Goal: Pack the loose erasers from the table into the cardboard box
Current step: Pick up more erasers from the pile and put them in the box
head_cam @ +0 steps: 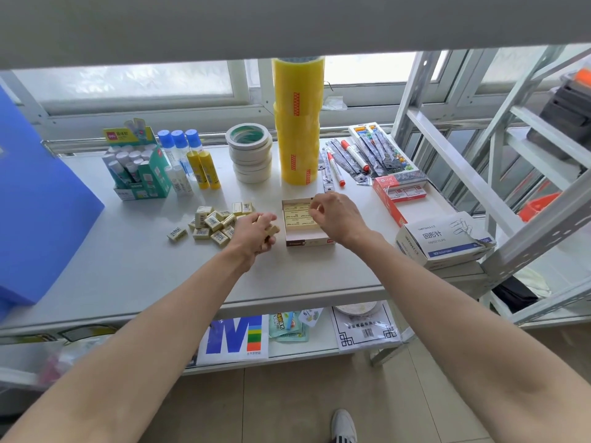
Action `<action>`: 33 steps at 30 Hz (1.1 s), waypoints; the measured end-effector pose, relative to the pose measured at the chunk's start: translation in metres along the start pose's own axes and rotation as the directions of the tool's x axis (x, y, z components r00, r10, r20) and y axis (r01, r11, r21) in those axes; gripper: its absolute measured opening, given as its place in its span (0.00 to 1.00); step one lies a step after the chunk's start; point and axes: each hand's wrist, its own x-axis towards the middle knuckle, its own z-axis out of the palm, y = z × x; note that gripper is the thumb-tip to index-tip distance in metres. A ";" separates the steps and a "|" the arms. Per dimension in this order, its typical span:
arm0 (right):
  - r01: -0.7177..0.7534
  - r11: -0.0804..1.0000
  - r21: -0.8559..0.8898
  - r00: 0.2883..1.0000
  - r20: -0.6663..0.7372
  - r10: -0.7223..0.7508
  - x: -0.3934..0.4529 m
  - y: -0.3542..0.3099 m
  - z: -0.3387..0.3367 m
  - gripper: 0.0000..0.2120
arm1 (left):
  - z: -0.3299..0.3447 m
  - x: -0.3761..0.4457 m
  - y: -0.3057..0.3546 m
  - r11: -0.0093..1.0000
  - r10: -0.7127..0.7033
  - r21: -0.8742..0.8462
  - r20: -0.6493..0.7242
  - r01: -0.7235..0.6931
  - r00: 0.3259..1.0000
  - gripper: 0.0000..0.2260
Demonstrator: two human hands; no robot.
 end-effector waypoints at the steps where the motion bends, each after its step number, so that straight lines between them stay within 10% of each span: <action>1: -0.016 0.997 0.074 1.000 -0.019 0.018 -0.002 -0.005 0.001 0.07 | -0.002 -0.001 0.001 0.999 -0.014 -0.047 0.018 0.015 1.000 0.09; 14: -0.225 0.808 0.545 0.964 0.247 0.101 -0.024 -0.060 0.032 0.15 | -0.014 -0.013 0.001 0.984 0.105 -0.148 0.054 -0.096 0.993 0.06; 22: -0.353 0.456 0.817 0.934 0.335 0.123 -0.027 -0.061 0.029 0.08 | -0.036 -0.019 -0.006 0.954 0.076 -0.298 0.143 -0.031 0.987 0.08; 33: -0.242 0.537 0.808 0.970 0.200 0.137 -0.034 -0.058 0.030 0.11 | -0.048 -0.032 -0.006 0.973 0.023 -0.227 0.291 0.046 0.956 0.10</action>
